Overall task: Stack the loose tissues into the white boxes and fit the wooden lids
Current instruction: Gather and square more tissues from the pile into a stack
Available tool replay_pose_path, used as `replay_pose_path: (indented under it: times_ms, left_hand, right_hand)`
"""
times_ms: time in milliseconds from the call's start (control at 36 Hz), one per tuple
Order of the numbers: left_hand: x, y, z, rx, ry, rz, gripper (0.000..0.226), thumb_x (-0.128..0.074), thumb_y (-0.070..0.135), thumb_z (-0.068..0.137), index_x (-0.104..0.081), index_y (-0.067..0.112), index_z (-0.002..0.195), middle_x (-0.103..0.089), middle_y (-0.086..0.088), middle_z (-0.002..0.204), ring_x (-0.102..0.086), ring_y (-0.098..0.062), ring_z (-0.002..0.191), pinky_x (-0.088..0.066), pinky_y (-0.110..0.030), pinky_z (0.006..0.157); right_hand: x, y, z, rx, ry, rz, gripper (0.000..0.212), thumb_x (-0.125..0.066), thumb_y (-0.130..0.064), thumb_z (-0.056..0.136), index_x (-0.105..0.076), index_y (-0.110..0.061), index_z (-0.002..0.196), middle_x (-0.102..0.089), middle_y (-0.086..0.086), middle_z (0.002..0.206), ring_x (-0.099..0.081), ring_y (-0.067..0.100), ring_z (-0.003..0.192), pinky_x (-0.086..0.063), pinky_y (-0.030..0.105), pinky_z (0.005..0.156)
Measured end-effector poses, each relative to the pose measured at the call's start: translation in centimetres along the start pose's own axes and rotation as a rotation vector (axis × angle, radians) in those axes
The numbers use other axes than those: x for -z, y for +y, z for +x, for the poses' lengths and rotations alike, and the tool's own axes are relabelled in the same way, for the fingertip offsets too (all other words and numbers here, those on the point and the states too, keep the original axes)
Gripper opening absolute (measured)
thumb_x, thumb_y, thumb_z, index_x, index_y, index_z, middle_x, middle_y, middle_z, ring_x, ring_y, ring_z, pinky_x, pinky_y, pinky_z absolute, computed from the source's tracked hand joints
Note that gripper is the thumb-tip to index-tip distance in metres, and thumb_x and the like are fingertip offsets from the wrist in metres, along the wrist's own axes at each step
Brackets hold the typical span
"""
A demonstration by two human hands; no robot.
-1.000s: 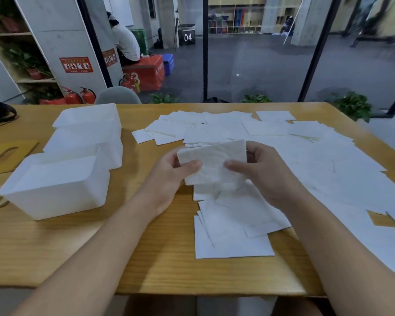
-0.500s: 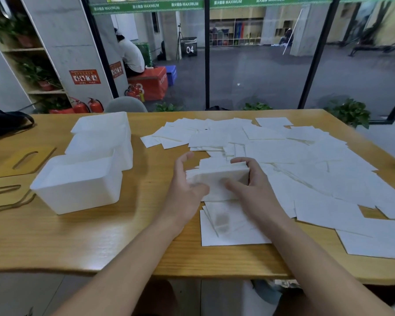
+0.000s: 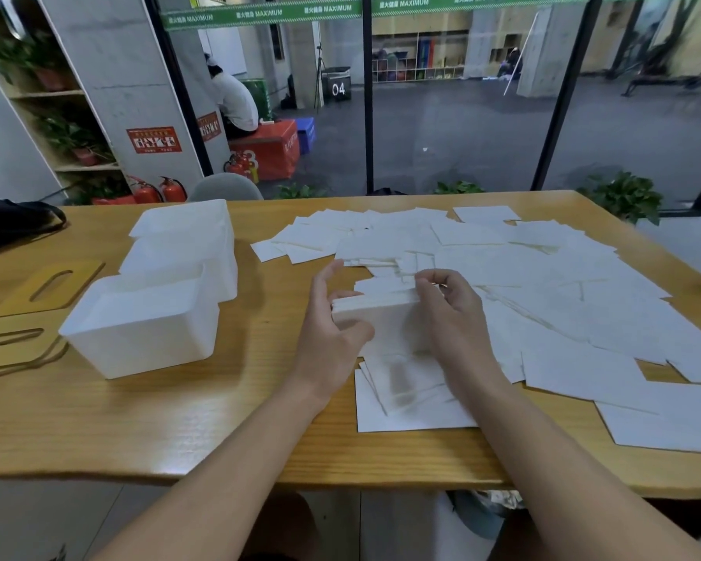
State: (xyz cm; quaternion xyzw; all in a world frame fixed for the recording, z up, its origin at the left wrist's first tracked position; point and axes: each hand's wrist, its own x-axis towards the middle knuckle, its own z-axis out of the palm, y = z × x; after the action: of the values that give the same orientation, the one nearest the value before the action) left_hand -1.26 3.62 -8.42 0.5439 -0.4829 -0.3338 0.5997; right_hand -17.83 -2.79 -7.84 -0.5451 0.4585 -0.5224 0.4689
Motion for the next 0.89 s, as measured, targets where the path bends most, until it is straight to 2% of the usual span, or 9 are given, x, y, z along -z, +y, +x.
replay_pose_path:
  times_ms: [83,194,417,556,639,694,750,833,889]
  left_hand:
    - [-0.2,0.2,-0.2,-0.010,-0.011,0.014,0.091,-0.069,0.009,0.077,-0.044,0.056,0.151,-0.062,-0.002,0.131,-0.066,-0.011,0.077,-0.058,-0.024,0.068]
    - [0.0,0.1,-0.1,-0.035,-0.015,-0.016,0.093,-0.067,0.005,0.078,-0.043,0.054,0.153,-0.069,-0.001,0.122,-0.061,-0.015,0.075,-0.052,-0.027,0.065]
    - [0.4,-0.6,0.2,0.021,0.004,-0.024,0.090,-0.073,0.004,0.081,-0.047,0.060,0.147,-0.064,-0.004,0.131,-0.071,-0.013,0.086,-0.060,-0.023,0.072]
    - [0.3,-0.7,0.3,0.021,-0.006,0.005,0.076,-0.074,0.010,0.081,-0.056,0.055,0.139,-0.063,-0.001,0.134,-0.071,-0.012,0.101,-0.059,-0.020,0.076]
    - [0.4,-0.7,0.4,0.013,0.008,0.010,0.061,-0.074,0.012,0.087,-0.062,0.050,0.133,-0.068,0.003,0.128,-0.069,-0.013,0.102,-0.056,-0.024,0.080]
    - [0.5,-0.8,0.3,0.010,0.011,-0.007,0.055,-0.074,0.012,0.088,-0.064,0.046,0.130,-0.070,0.005,0.109,-0.065,-0.016,0.084,-0.054,-0.028,0.074]
    - [0.7,-0.6,0.3,-0.004,0.026,-0.004,0.051,-0.075,0.016,0.087,-0.065,0.044,0.129,-0.061,0.003,0.092,-0.054,-0.016,0.073,-0.051,-0.029,0.066]
    - [1.2,-0.4,0.1,-0.018,0.017,-0.028,0.048,-0.076,0.017,0.089,-0.065,0.043,0.129,-0.063,-0.003,0.089,-0.058,-0.020,0.077,-0.053,-0.036,0.068]
    - [1.8,-0.3,-0.1,-0.027,0.004,-0.022,0.049,-0.076,0.017,0.092,-0.064,0.042,0.132,-0.065,-0.003,0.088,-0.059,-0.021,0.079,-0.052,-0.040,0.072]
  right_hand:
    - [-0.2,-0.1,0.0,-0.005,0.003,0.007,0.020,-0.054,-0.032,0.102,-0.071,-0.039,0.110,-0.071,-0.022,0.102,-0.062,0.001,0.086,-0.045,0.030,0.076]
    - [0.0,-0.4,0.2,-0.021,0.034,0.028,0.027,-0.047,-0.031,0.102,-0.072,-0.038,0.109,-0.066,-0.034,0.105,-0.057,-0.017,0.089,-0.042,0.031,0.078]
    - [0.3,-0.5,-0.1,-0.016,0.010,0.022,0.036,-0.043,-0.026,0.102,-0.079,-0.034,0.101,-0.073,-0.027,0.107,-0.060,-0.013,0.090,-0.045,0.034,0.083]
    - [0.3,-0.9,-0.2,-0.017,-0.070,0.008,0.040,-0.051,-0.059,0.107,-0.080,-0.033,0.099,-0.072,-0.031,0.110,-0.059,-0.010,0.108,-0.040,0.032,0.088]
    - [1.3,-0.8,-0.6,0.088,-0.136,-0.020,0.038,-0.061,-0.069,0.100,-0.076,-0.035,0.109,-0.074,-0.021,0.106,-0.062,-0.011,0.096,-0.043,0.025,0.086]
    - [2.4,-0.7,-1.2,0.152,-0.202,-0.105,0.039,-0.075,-0.066,0.092,-0.070,-0.041,0.122,-0.068,-0.023,0.093,-0.060,-0.004,0.081,-0.048,0.016,0.075]
    - [3.1,-0.3,-2.0,0.181,-0.267,-0.191,0.049,-0.085,-0.054,0.089,-0.062,-0.045,0.132,-0.068,-0.027,0.102,-0.065,-0.001,0.088,-0.052,0.014,0.072]
    - [3.3,0.0,-2.8,0.170,-0.291,-0.229,0.050,-0.086,-0.032,0.094,-0.059,-0.045,0.133,-0.073,-0.016,0.116,-0.073,0.005,0.102,-0.062,0.023,0.076]
    - [3.3,-0.3,-3.2,0.168,-0.255,-0.203,0.041,-0.082,-0.026,0.098,-0.061,-0.041,0.130,-0.077,-0.014,0.112,-0.076,0.009,0.098,-0.064,0.029,0.072]
